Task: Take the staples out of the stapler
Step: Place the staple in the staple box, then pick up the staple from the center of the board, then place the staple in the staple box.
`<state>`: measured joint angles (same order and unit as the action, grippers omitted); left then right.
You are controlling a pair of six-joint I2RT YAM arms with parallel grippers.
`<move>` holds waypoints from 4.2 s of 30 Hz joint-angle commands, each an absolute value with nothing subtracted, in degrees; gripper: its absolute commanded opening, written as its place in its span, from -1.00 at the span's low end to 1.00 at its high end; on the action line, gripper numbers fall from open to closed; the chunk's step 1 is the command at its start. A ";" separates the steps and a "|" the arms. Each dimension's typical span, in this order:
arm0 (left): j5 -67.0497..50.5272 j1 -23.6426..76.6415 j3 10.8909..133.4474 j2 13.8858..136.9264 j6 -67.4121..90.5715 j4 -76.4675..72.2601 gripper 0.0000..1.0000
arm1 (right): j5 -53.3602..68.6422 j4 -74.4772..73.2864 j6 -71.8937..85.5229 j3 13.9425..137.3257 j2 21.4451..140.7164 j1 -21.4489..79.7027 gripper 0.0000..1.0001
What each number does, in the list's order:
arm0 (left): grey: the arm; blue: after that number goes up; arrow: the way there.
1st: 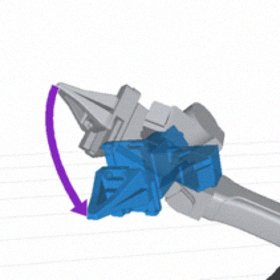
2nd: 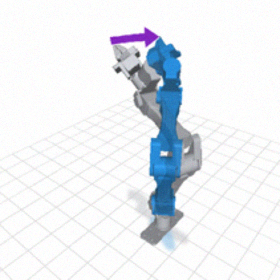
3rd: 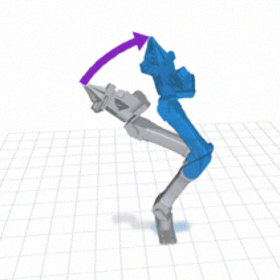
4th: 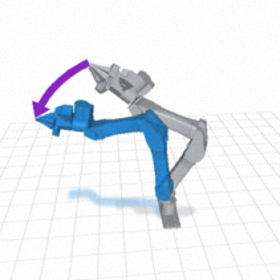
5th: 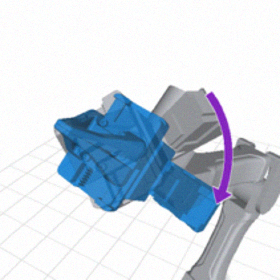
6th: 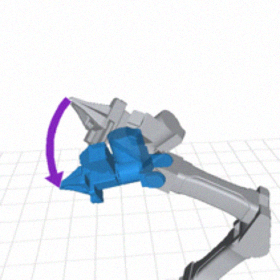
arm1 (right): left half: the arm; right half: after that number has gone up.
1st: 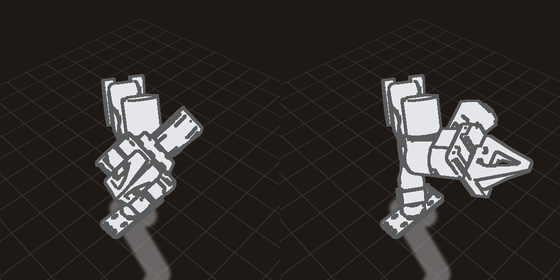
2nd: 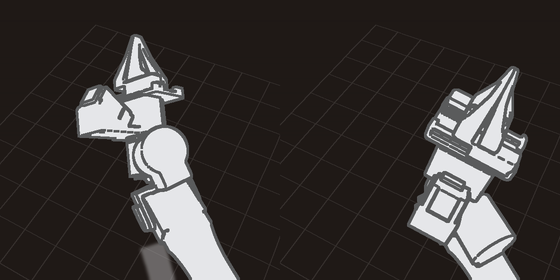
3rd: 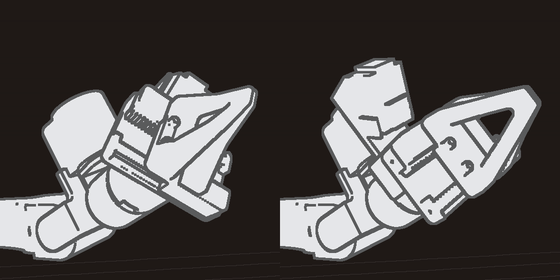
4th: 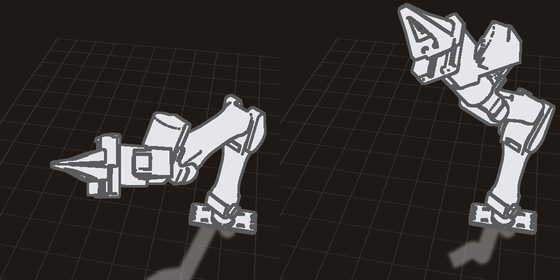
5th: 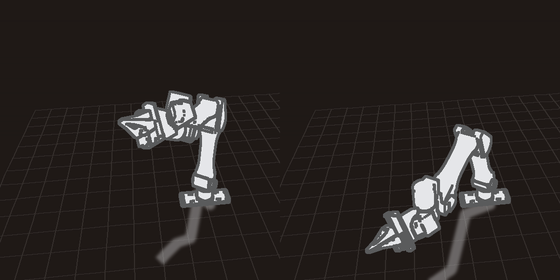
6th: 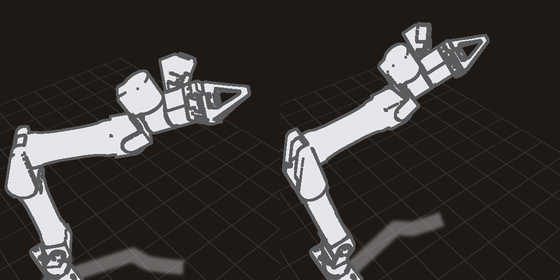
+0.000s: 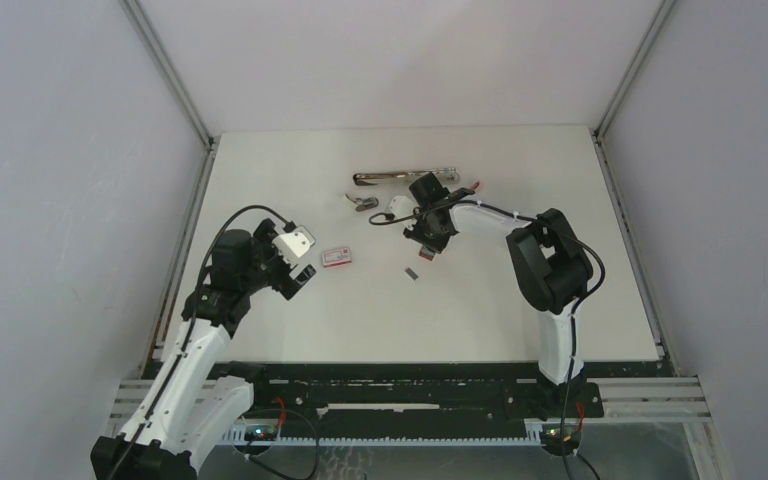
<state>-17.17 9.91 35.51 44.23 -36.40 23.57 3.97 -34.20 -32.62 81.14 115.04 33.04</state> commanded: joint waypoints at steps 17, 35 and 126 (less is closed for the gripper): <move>-17.58 9.50 34.63 44.06 -35.77 21.63 0.99 | 0.84 -35.73 -28.19 83.52 104.02 33.41 -0.33; -17.67 9.54 34.63 42.95 -35.60 21.62 0.99 | 7.07 -46.50 -8.09 86.18 105.51 40.94 0.07; -17.58 9.54 34.54 43.73 -35.87 21.63 0.99 | 5.37 -39.90 -23.90 88.30 112.77 33.49 -0.68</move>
<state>-17.15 9.91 35.51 43.88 -36.40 23.57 4.25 -41.82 -20.25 88.31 112.33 33.41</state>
